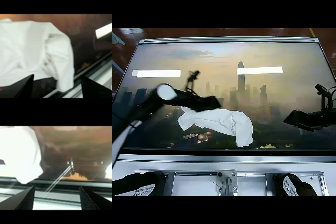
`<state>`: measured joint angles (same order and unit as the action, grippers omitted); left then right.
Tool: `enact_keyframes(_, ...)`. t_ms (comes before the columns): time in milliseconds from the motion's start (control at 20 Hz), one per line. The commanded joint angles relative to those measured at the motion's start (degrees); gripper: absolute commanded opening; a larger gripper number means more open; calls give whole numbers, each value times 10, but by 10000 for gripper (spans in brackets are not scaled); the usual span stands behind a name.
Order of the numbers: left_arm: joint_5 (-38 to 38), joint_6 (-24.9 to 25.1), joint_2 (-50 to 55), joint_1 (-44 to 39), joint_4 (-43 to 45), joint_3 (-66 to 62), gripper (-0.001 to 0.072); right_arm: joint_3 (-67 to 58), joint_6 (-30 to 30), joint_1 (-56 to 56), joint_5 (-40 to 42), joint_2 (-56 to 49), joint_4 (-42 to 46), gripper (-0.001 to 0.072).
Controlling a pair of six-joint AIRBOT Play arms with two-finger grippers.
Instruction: Fold the shirts.
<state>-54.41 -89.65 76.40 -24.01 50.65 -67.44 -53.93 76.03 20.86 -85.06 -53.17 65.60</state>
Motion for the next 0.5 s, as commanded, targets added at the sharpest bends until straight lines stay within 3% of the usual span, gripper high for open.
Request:
enact_keyframes(0, -192, 2, -45, 181, 157, 4, 710, 59, -5, 0, 48, 0, -46, 666)
enact_keyframes(100, -231, 12, -43, 266, 169, 31, 714, 104, -15, 0, 83, 0, -94, 667)
enact_keyframes(200, -190, 12, -41, 321, 152, 77, 714, 141, -26, 0, 129, 0, -137, 667)
enact_keyframes(450, -146, 30, 34, 324, 130, 120, 716, 186, -48, 0, 161, 0, -179, 667)
